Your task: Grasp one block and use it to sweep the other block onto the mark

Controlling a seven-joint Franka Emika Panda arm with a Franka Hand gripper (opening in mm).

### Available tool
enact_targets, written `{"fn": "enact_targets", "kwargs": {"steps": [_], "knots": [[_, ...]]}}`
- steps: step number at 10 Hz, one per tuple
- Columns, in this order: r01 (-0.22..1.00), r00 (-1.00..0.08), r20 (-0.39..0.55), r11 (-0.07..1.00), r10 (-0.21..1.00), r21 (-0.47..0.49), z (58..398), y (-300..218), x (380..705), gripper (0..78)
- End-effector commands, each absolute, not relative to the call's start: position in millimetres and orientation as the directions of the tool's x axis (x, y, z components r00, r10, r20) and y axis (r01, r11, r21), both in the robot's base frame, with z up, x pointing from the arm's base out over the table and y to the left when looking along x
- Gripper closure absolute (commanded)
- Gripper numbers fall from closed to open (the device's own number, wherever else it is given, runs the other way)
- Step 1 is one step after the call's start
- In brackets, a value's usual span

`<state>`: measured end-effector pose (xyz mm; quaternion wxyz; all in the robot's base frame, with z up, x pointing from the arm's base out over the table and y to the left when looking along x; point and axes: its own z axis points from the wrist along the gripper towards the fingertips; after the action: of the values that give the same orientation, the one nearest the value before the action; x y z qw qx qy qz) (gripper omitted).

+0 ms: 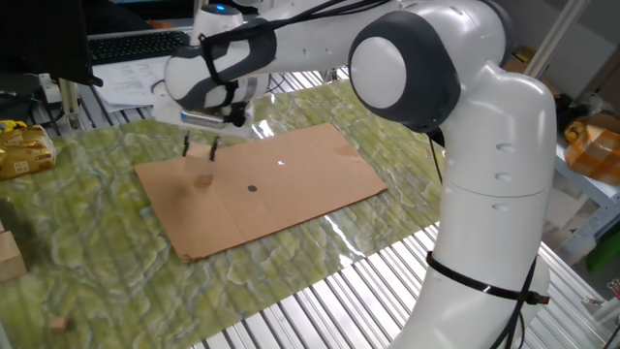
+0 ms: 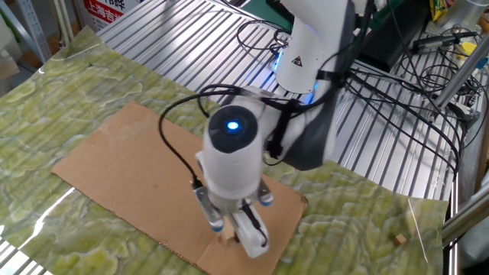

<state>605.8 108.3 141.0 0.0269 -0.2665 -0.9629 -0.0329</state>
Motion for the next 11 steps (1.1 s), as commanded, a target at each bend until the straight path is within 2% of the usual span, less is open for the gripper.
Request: {"fn": "enact_targets", "kwargs": {"steps": [1, 4, 8, 9, 11], "knots": [[0.542, -0.837, 0.041, 0.817, 0.546, 0.197, 135, 164, 605, 76.3], [0.528, -0.844, 0.026, 0.822, 0.536, 0.212, 121, 159, 611, 76.3], [0.517, -0.852, 0.028, 0.829, 0.524, 0.213, 118, 154, 614, 76.3], [0.534, -0.845, 0.074, 0.826, 0.530, 0.184, 118, 154, 614, 76.3], [0.563, -0.826, 0.080, 0.811, 0.557, 0.159, 118, 154, 614, 76.3]]}}
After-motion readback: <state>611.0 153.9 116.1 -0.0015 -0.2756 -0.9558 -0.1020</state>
